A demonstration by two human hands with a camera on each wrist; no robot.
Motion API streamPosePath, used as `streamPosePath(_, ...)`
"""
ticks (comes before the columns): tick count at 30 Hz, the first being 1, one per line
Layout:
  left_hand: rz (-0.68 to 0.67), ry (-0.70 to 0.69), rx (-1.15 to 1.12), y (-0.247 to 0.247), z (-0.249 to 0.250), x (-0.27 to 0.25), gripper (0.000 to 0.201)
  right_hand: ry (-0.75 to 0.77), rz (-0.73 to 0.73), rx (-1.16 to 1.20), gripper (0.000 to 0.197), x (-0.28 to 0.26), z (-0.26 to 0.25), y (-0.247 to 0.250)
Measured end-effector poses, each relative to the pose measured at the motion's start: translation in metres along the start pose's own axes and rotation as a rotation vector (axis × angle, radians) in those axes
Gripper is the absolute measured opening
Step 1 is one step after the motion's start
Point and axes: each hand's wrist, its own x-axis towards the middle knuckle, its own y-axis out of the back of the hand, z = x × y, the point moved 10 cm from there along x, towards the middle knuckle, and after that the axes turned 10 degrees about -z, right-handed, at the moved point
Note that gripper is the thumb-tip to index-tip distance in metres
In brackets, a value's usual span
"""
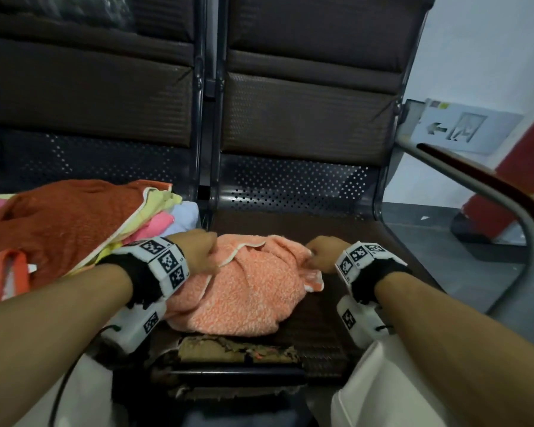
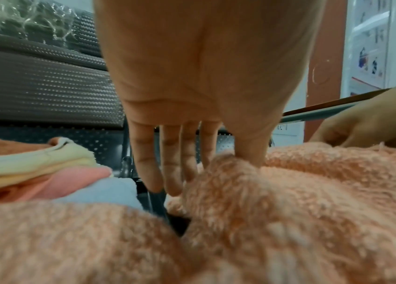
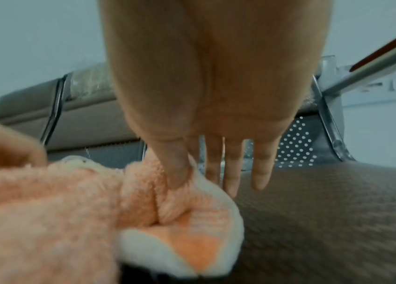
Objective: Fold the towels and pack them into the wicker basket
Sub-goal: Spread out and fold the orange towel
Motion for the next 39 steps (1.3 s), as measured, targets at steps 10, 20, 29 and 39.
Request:
streamPosePath(10, 0.394, -0.169, -0.684, 0.081, 0.006, -0.031, 0.025, 0.302, 0.762, 0.662, 0.018, -0.058, -0.023, 0.096)
streamPosePath(20, 0.314, -0.401, -1.048, 0.1, 0.021, -0.057, 0.022, 0.609, 0.534, 0.627, 0.028, -0.078, -0.097, 0.081)
streamPosePath(29, 0.552, -0.063, -0.387, 0.09, -0.023, -0.047, 0.011, 0.262, 0.989, 1.025, 0.042, -0.085, -0.009, 0.113)
streamPosePath(39, 0.304, -0.055, -0.735, 0.068, -0.012, -0.033, 0.01, 0.307, 0.098, 0.838, 0.063, -0.026, -0.052, 0.028)
